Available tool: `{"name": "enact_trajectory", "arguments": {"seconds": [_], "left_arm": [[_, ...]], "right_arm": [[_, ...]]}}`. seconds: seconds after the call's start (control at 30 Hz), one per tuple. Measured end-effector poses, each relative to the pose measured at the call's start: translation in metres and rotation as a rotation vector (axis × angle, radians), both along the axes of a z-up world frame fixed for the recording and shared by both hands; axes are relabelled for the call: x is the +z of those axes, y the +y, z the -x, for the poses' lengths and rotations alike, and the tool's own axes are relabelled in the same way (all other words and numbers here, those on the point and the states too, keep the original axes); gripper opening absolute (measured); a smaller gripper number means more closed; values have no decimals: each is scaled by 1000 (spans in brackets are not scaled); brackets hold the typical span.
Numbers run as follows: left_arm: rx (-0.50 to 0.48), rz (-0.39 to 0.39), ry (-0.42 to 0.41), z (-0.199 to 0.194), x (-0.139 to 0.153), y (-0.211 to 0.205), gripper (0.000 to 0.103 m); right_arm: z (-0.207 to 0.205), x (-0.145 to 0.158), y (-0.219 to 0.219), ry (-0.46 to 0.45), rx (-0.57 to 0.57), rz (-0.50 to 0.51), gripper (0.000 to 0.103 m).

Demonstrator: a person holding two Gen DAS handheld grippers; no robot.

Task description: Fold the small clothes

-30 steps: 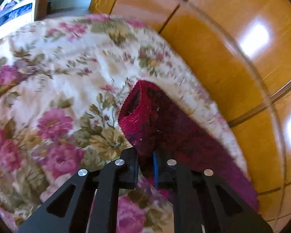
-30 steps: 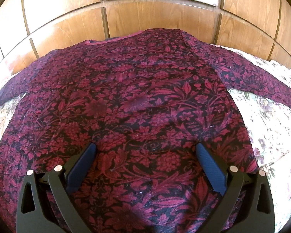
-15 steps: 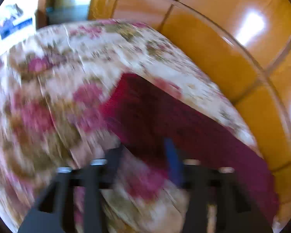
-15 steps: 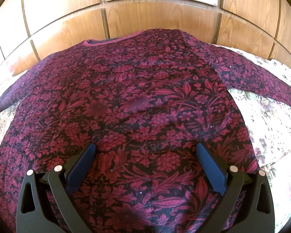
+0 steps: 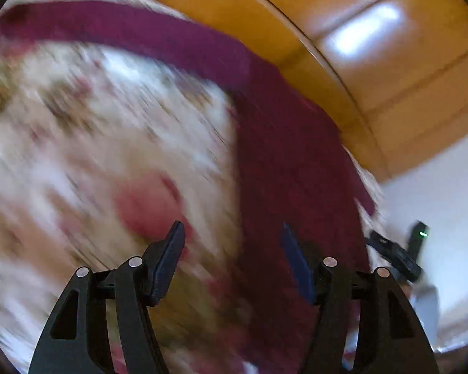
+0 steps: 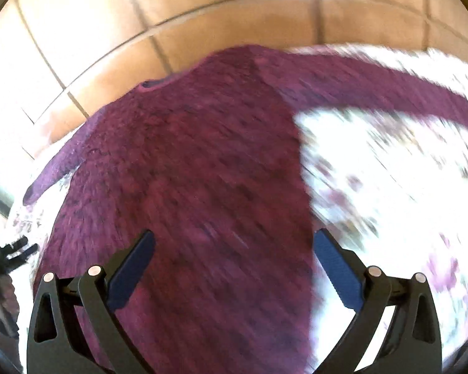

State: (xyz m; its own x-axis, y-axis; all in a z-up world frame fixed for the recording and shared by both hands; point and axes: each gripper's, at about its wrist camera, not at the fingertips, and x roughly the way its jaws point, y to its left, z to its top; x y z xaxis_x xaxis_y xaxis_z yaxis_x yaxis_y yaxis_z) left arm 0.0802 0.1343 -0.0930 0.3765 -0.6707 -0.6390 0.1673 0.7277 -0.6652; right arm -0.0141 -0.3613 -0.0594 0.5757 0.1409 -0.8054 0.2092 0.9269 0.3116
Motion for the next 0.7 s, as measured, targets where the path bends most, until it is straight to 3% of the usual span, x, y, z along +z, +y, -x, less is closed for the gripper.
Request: {"name": "enact_trajectory", "arguments": {"seconds": [0.1, 0.23, 0.33, 0.4, 0.57, 0.7], "left_arm": [[-77, 28, 17, 19, -7, -22, 62], [-118, 39, 36, 29, -11, -41, 62], [-135, -24, 25, 32, -15, -58, 39], [-148, -92, -10, 31, -12, -71, 20], [-143, -152, -73, 35, 8, -72, 15], [-157, -182, -37, 45, -1, -75, 15]], "right_arm": [[41, -15, -15, 69, 13, -115, 97], [81, -23, 7, 97, 88, -162, 83], [89, -24, 28, 104, 143, -101, 59], [87, -21, 36, 100, 171, -80, 27], [94, 21, 46, 41, 277, -3, 19], [101, 18, 41, 92, 330, 22, 18]]}}
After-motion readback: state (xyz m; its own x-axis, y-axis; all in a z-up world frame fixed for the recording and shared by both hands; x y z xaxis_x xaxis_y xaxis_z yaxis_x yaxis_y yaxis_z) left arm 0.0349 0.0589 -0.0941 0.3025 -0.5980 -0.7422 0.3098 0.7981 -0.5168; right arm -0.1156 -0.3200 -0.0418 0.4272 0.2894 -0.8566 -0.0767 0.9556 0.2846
